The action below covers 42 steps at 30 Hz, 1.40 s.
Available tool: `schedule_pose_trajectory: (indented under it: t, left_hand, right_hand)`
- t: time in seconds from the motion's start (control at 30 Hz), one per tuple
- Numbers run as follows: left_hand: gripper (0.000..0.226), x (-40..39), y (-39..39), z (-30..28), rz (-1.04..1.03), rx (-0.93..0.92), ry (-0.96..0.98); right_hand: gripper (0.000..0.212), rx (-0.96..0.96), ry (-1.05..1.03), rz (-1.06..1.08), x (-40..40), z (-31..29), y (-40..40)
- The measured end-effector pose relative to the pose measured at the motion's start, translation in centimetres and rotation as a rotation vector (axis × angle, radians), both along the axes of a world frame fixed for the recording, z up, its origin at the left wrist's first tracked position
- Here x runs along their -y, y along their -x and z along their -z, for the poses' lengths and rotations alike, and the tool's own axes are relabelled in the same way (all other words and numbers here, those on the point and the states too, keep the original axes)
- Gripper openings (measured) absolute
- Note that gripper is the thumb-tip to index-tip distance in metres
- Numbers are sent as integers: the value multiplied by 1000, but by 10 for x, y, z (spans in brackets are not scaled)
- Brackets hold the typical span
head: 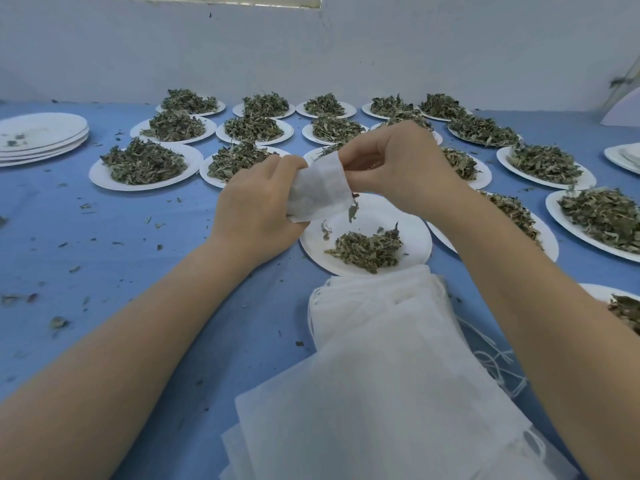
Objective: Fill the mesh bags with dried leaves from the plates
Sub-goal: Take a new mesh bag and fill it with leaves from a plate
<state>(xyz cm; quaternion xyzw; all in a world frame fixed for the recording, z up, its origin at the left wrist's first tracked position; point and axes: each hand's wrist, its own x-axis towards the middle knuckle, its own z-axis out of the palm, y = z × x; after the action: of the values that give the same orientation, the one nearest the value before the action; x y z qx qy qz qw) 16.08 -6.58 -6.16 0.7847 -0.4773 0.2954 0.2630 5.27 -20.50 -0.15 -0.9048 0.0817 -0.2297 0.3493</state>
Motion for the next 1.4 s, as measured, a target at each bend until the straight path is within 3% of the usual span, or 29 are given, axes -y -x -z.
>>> schedule_pose_trajectory:
  t: [0.27,0.4,0.53,0.63,0.73,0.8,0.87,0.93,1.0,1.07,1.2,1.4]
  left_hand:
    - [49,2,6,-1,46,-23,-6]
    - [51,2,3,-1,47,-73,16]
    - [57,2,-1,-1,32,-102,24]
    - [56,0,-3,0,35,-101,-6]
    - [56,-2,-7,1,21,-99,-29]
    - [56,-4,-9,2,8,-109,-26]
    - [55,-4,-9,2,0,-119,-14]
    - [55,-4,-9,2,-1,-117,-14]
    - [55,-4,-9,3,2,-107,-22]
    - [54,-4,-9,4,5,-100,-28]
    - [53,-4,-10,5,9,-87,-36]
    - [52,-3,-12,7,3,-92,-53]
  right_hand:
    - [21,-50,58,-31,-10,6,-2]
    - [22,1,-63,-6,-10,9,-4]
    - [20,-17,-196,-113,-7,1,1]
    - [17,-65,-135,-160,-2,-3,9]
    - [9,-72,-4,0,6,-4,20]
    - [12,-199,189,94,9,-3,28]
    - [29,-447,332,124,9,1,34]
    - [48,-629,364,127,5,7,36]
    - [60,-682,391,129,2,11,35]
    - [53,-659,423,122,0,14,33]
    - [21,-541,423,137,4,19,28]
    - [11,-366,284,159,19,10,32]
